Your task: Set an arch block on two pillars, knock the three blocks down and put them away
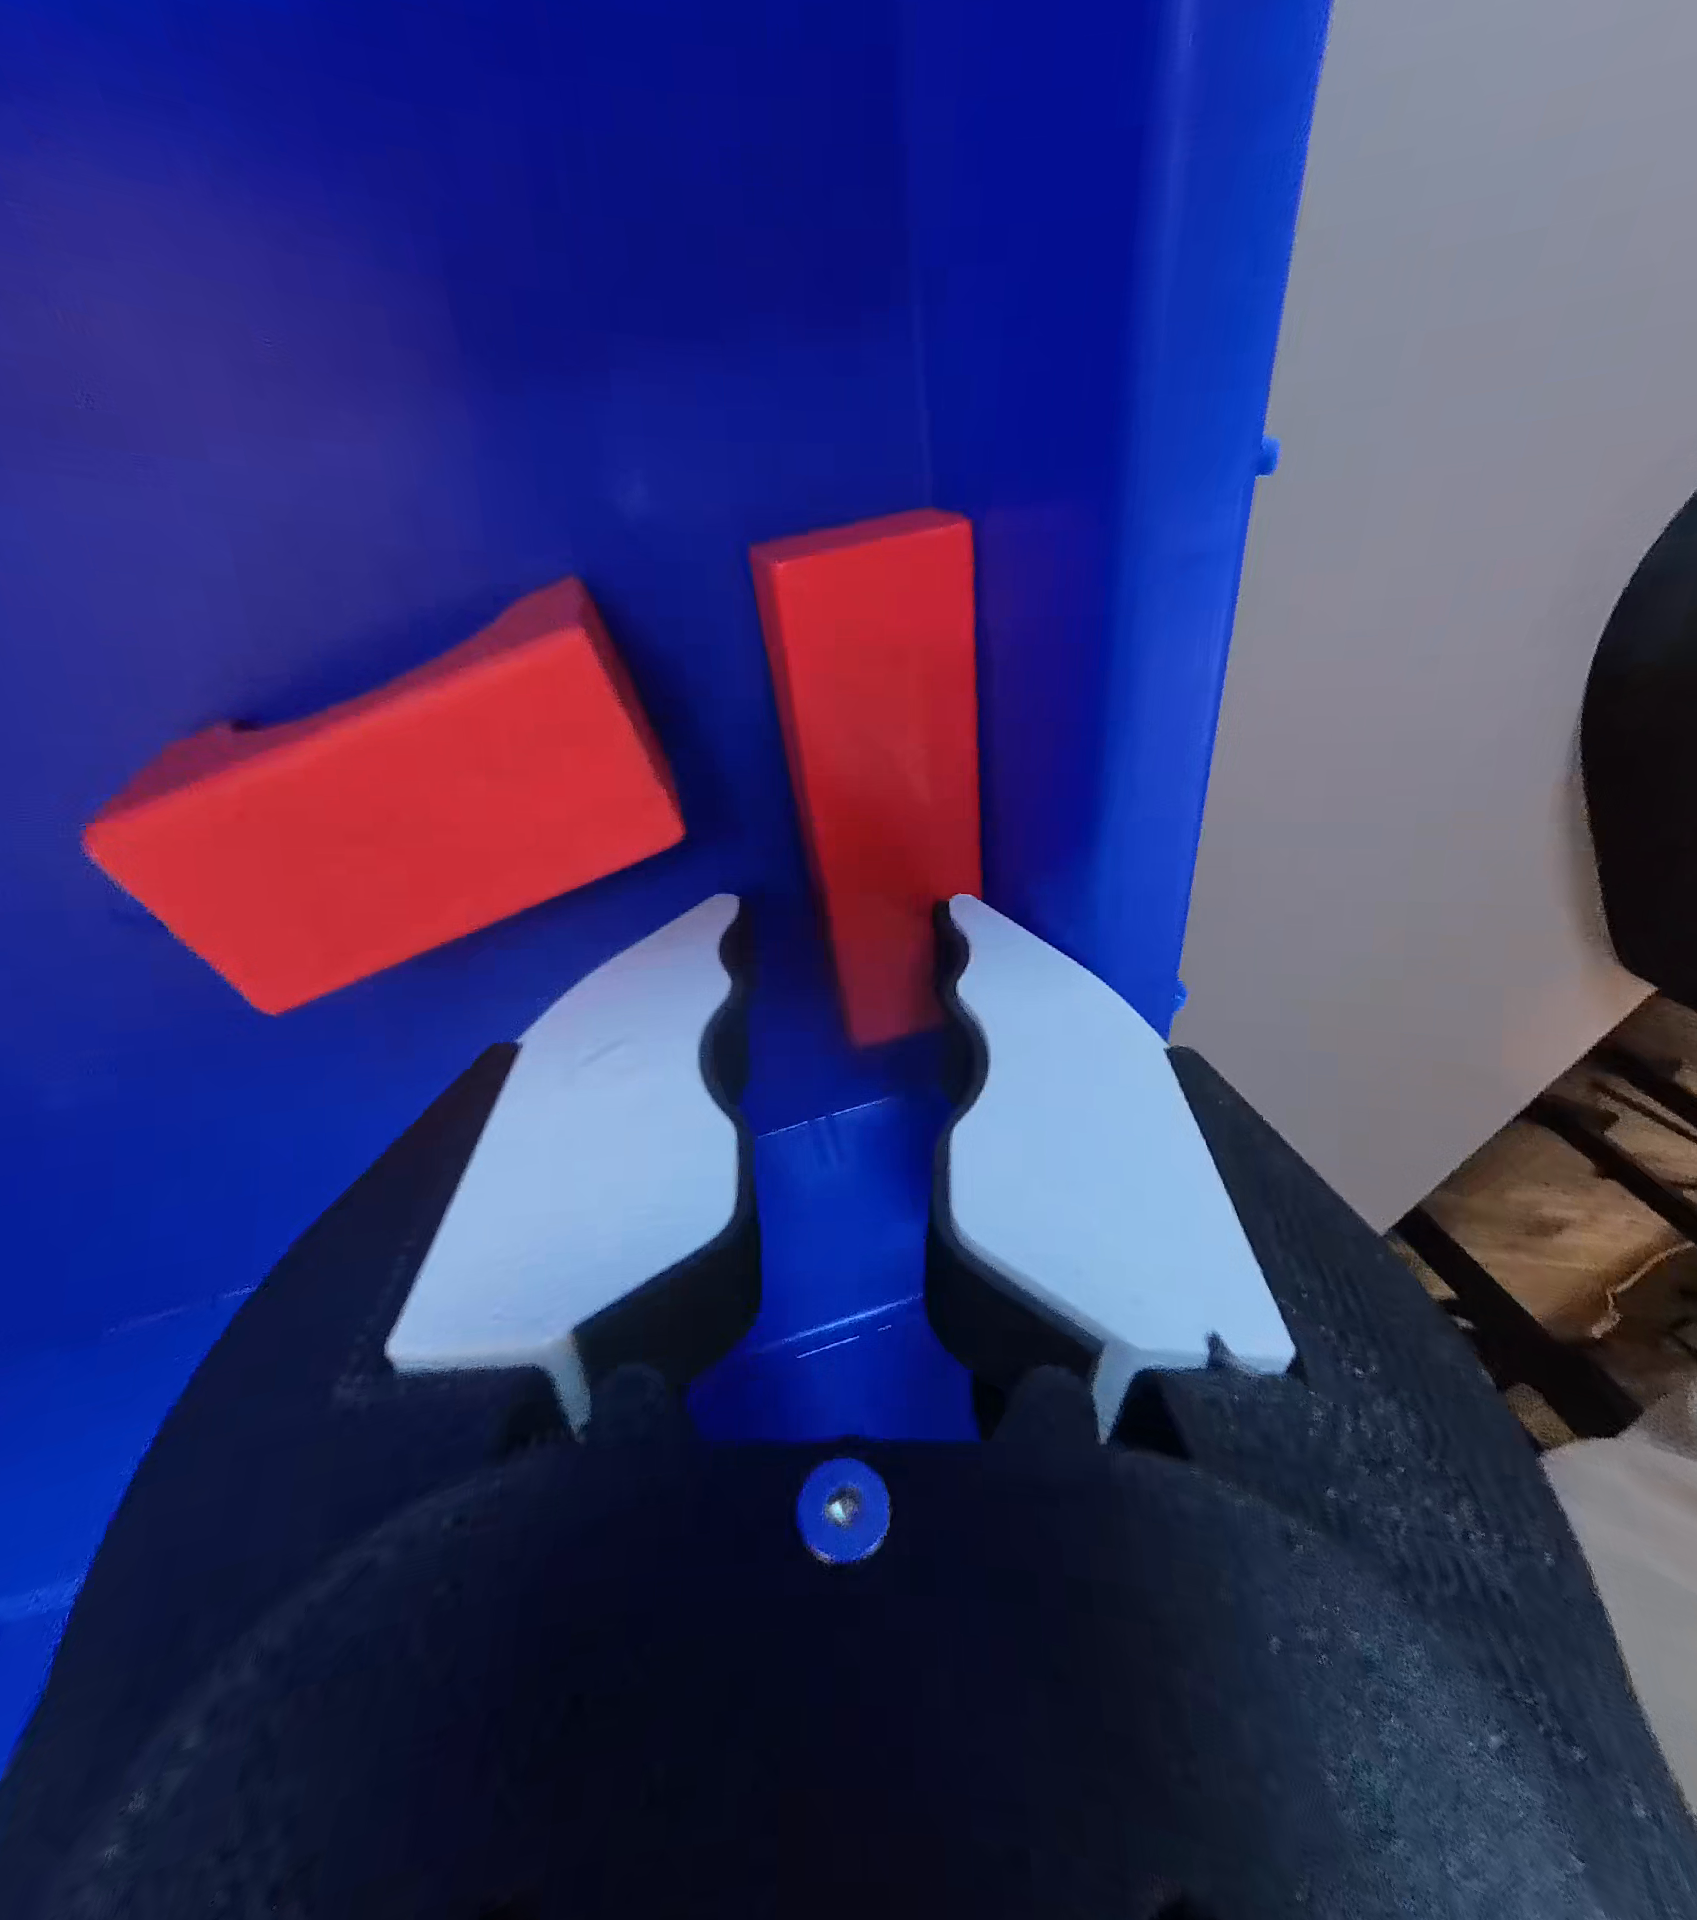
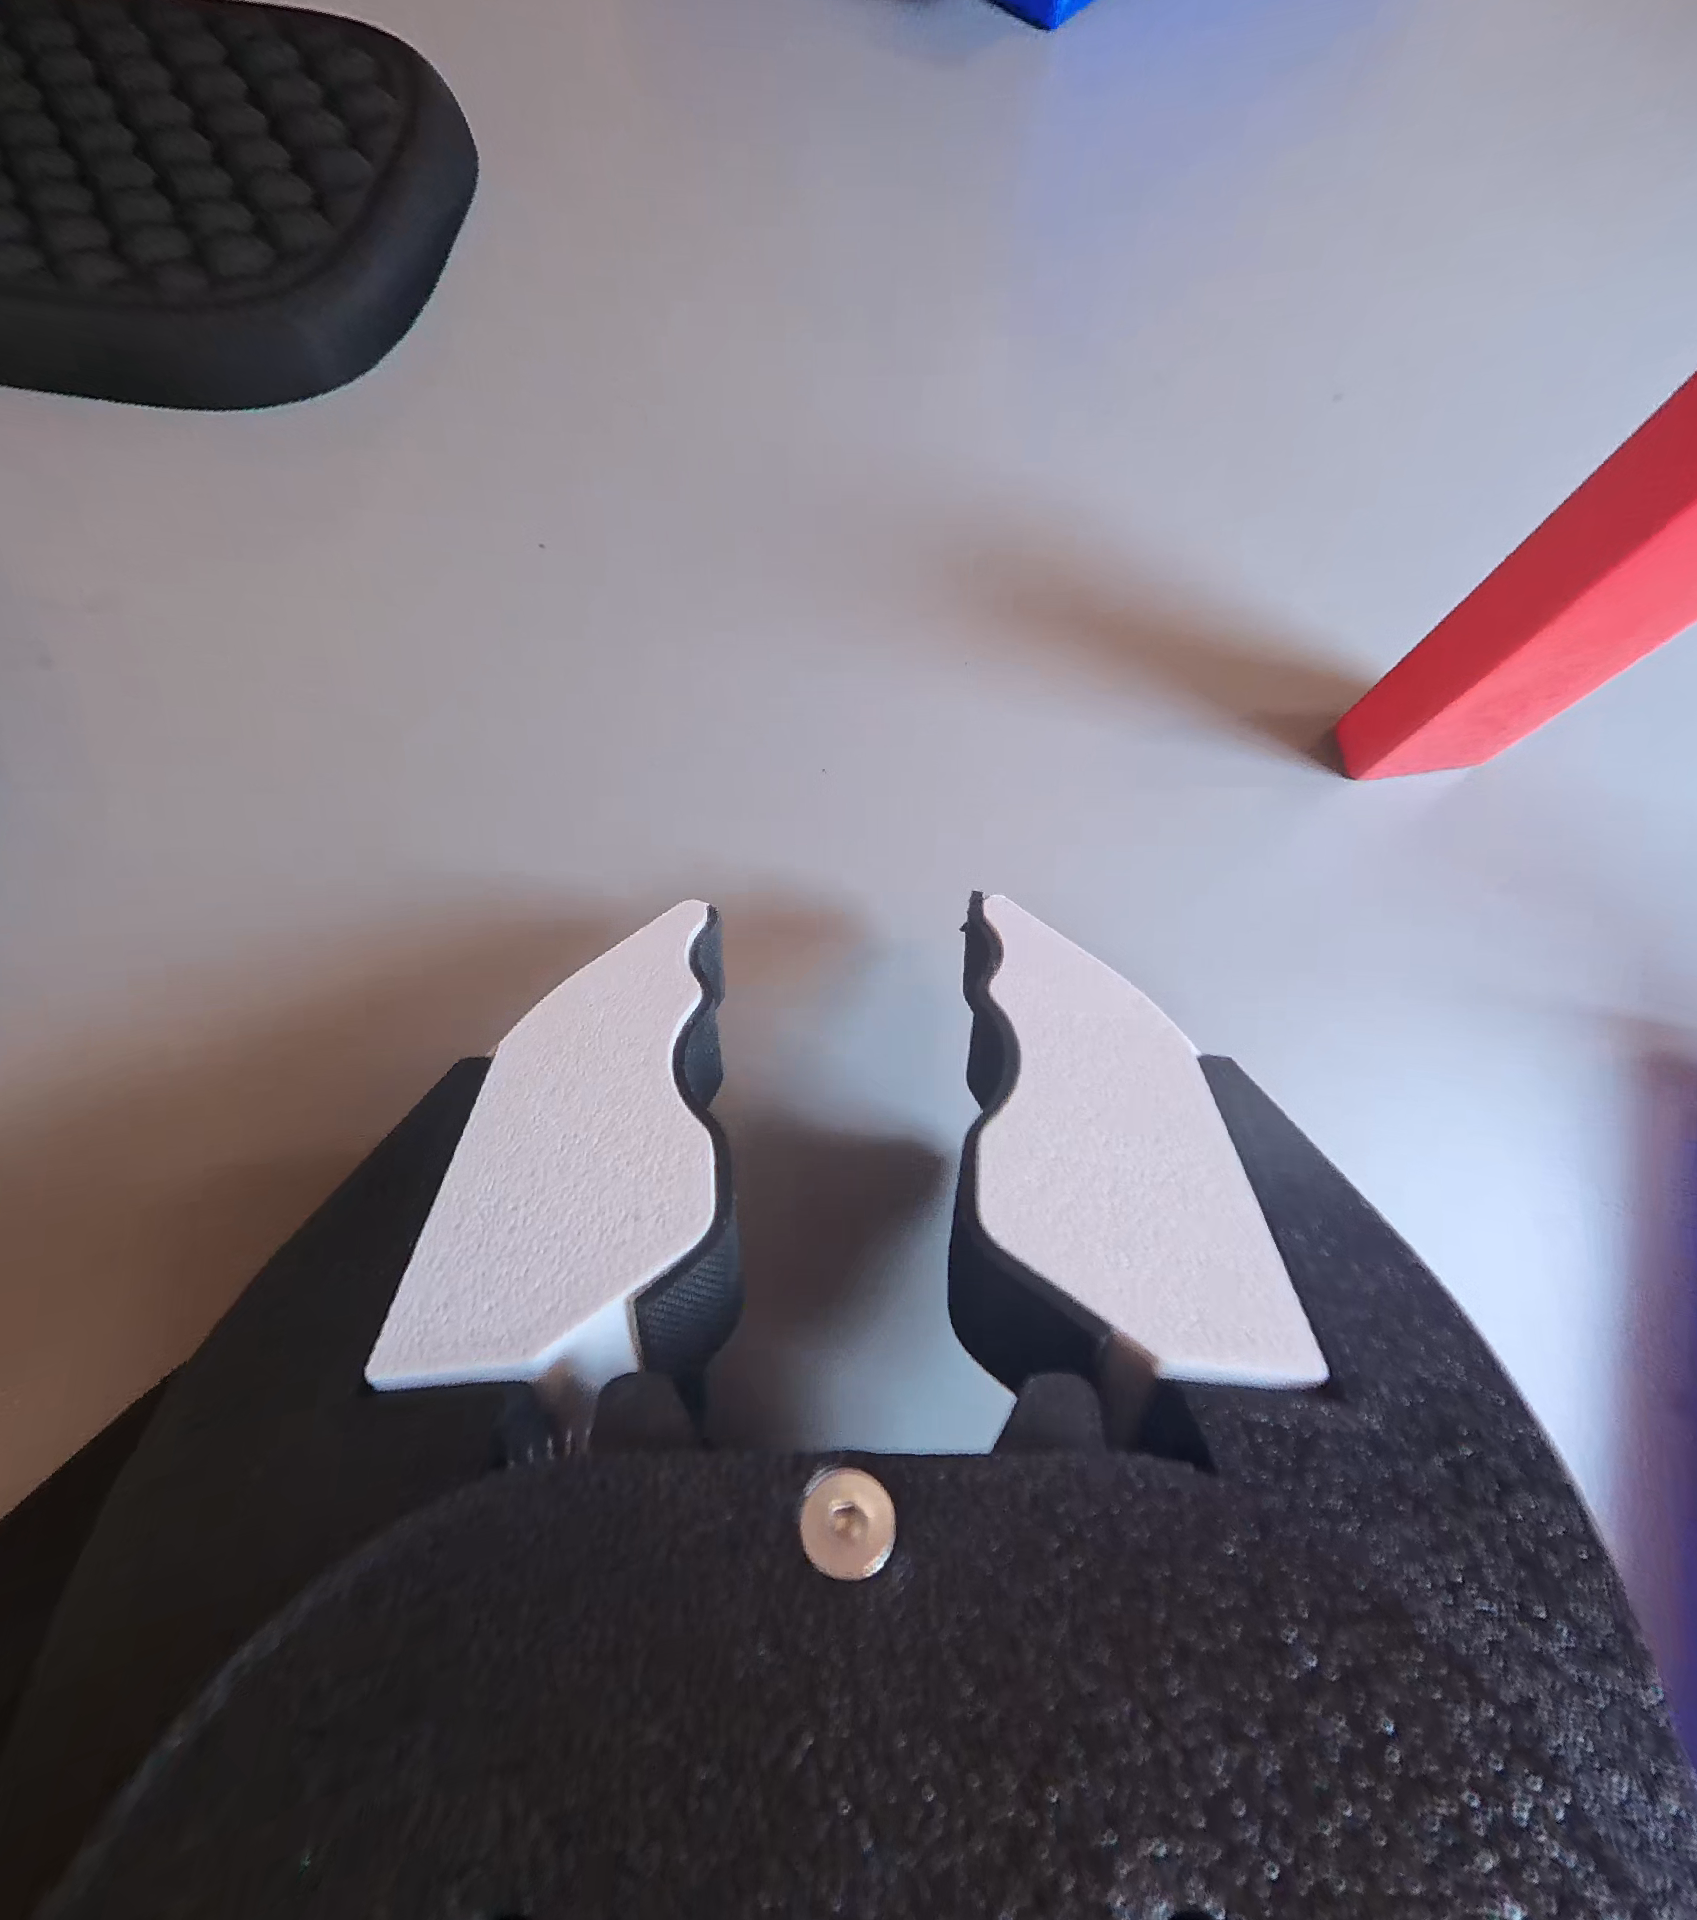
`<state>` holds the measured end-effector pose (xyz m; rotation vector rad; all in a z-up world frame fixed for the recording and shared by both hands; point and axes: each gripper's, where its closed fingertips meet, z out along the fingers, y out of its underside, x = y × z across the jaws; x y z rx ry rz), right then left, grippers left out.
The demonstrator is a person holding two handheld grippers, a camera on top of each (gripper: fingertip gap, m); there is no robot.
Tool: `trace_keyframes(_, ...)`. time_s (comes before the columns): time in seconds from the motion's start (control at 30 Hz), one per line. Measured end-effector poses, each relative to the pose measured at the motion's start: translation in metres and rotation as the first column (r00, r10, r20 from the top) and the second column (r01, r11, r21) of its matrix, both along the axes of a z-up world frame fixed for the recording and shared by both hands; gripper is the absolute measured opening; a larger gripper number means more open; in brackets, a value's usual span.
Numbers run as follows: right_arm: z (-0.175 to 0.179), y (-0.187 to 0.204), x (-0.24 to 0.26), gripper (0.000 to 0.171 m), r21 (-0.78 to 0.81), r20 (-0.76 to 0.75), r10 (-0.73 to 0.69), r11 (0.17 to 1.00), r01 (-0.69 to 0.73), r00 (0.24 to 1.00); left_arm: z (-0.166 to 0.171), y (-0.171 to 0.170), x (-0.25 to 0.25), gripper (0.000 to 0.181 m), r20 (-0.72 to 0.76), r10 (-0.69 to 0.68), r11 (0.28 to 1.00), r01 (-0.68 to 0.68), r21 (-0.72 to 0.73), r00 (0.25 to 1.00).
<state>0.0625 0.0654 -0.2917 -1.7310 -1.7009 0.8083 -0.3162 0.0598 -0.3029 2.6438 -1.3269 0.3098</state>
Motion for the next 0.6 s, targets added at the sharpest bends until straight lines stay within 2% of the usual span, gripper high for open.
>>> trace_keyframes(0.07, 0.000, 0.001, 0.001, 0.045, 0.003, 0.000, -0.003, 1.000, 0.003, 1.000, 0.001, -0.004, 0.004, 0.021, -0.001, -0.038, 0.999, 0.038, -0.013, 0.999)
trace_keyframes(0.27, -0.002, 0.000, 0.001, 0.045, 0.022, 0.014, 0.002, 1.000, -0.002, 1.000, 0.002, -0.003, 0.004, 0.020, -0.021, -0.060, 0.998, 0.060, 0.018, 0.998)
trace_keyframes(0.3, -0.002, 0.000, 0.001, 0.044, 0.026, 0.015, 0.002, 1.000, -0.002, 1.000, 0.003, 0.001, 0.003, 0.017, -0.038, -0.073, 0.996, 0.075, 0.045, 0.997)
trace_keyframes(0.33, -0.002, 0.001, 0.001, 0.044, 0.029, 0.015, 0.001, 1.000, -0.001, 1.000, 0.004, 0.013, -0.004, 0.015, -0.088, -0.092, 0.986, 0.103, 0.131, 0.992)
trace_keyframes(0.5, -0.001, 0.004, 0.003, 0.044, 0.027, 0.008, -0.013, 1.000, 0.013, 1.000, 0.007, 0.032, -0.021, 0.001, -0.165, -0.080, 0.966, 0.117, 0.230, 0.983)
trace_keyframes(0.57, -0.002, 0.004, 0.003, 0.044, 0.020, 0.010, -0.014, 1.000, 0.013, 1.000, 0.011, 0.031, -0.018, 0.001, -0.125, -0.065, 0.969, 0.093, 0.228, 0.990)
trace_keyframes(0.6, -0.003, 0.004, 0.003, 0.044, 0.017, 0.014, -0.013, 1.000, 0.013, 1.000, 0.013, 0.029, -0.014, 0.011, -0.094, -0.062, 0.972, 0.081, 0.220, 0.994)
